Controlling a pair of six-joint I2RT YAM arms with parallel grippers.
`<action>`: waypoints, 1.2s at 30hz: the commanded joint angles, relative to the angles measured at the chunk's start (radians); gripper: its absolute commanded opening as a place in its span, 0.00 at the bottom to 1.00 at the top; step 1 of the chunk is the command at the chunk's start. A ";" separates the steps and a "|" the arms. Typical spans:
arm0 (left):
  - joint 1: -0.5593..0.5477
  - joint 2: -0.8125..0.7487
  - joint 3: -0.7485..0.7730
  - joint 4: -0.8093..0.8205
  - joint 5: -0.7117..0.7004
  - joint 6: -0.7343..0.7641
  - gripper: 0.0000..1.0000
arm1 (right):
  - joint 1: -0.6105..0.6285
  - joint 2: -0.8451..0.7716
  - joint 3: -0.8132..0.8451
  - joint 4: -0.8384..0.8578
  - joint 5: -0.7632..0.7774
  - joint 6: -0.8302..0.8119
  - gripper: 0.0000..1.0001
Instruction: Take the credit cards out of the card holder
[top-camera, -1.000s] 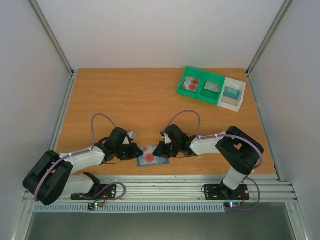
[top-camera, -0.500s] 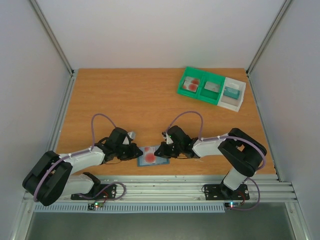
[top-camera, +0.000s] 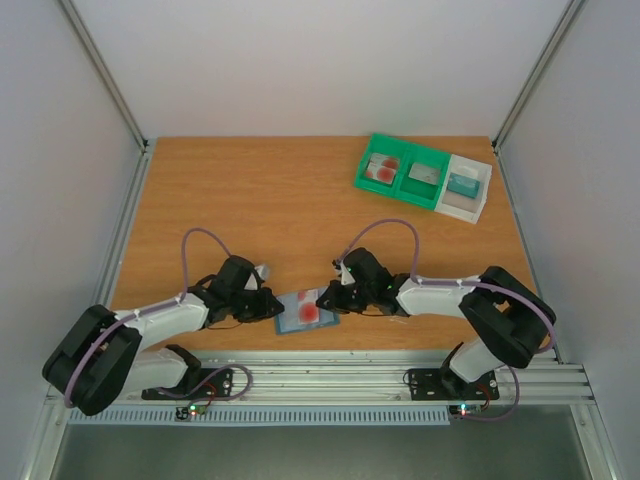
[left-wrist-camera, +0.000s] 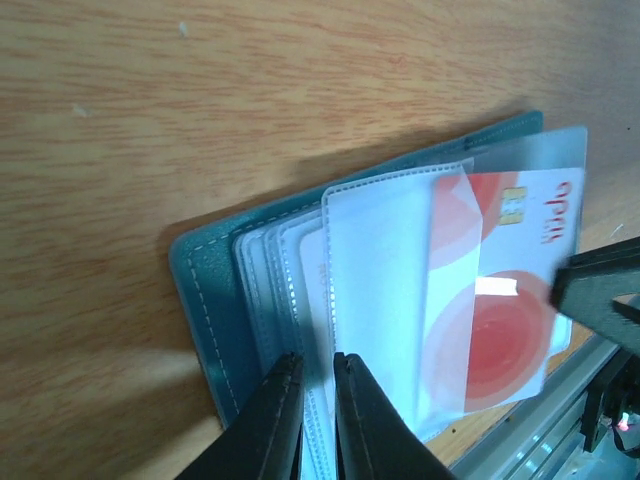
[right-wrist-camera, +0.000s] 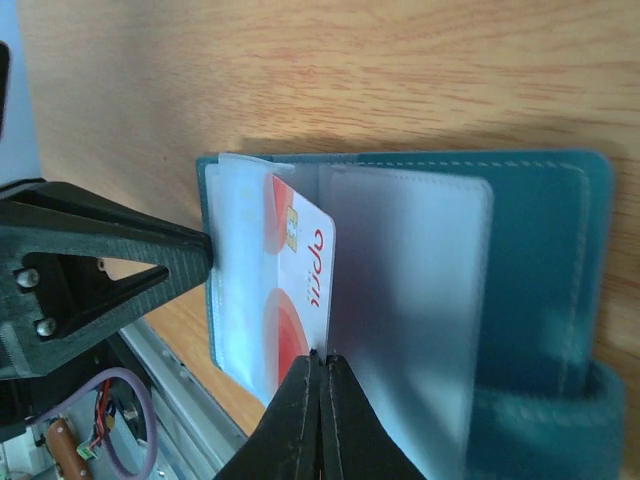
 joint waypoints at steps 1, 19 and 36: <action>-0.002 -0.030 0.026 -0.073 -0.023 0.019 0.12 | -0.020 -0.082 -0.006 -0.096 0.025 -0.053 0.01; 0.000 -0.231 0.227 -0.210 0.251 0.032 0.53 | -0.083 -0.340 0.199 -0.530 -0.196 -0.339 0.01; 0.001 -0.284 0.479 -0.512 0.577 0.189 0.57 | -0.070 -0.482 0.280 -0.612 -0.495 -0.429 0.01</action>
